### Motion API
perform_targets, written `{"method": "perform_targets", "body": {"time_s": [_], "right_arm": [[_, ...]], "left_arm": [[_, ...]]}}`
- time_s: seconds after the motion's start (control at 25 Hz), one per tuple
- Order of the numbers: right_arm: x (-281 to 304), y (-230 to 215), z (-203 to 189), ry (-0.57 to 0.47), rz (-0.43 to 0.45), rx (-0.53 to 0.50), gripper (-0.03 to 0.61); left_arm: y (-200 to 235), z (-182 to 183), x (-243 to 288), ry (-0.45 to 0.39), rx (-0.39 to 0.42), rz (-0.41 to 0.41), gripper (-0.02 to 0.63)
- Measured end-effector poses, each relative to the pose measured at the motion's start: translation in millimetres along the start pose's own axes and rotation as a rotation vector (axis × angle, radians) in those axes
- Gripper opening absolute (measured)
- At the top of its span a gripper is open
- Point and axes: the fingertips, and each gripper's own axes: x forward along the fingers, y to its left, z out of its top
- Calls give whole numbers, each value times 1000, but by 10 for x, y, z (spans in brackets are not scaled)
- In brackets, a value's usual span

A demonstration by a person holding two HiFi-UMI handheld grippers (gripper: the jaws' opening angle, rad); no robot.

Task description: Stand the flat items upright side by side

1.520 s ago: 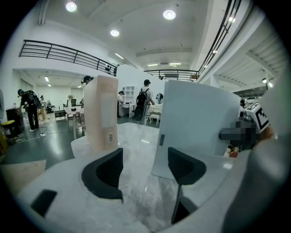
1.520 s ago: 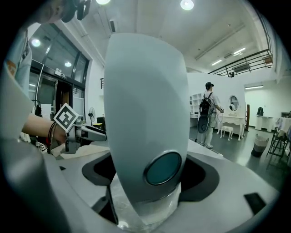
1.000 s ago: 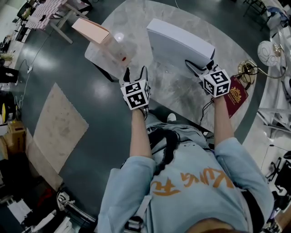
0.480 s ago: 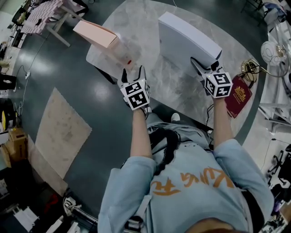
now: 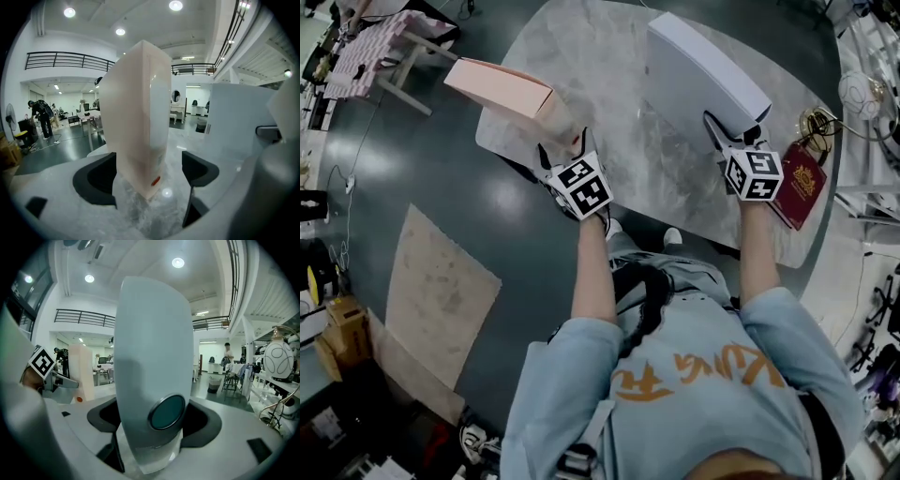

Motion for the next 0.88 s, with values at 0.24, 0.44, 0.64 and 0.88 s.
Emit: {"method": "perform_targets", "body": {"time_s": [0.24, 0.44, 0.64, 0.88], "right_arm": [[7, 21, 1, 10, -80, 18, 356], [6, 21, 10, 11, -167, 37, 356], [-6, 20, -2, 19, -264, 56, 356], [1, 57, -23, 43, -369, 94, 357]], "left_arm": [[20, 103, 276, 4, -28, -2, 474], [100, 143, 417, 20, -44, 27, 475], [102, 178, 504, 15, -25, 1, 476], [98, 224, 590, 19, 10, -29, 473]]}}
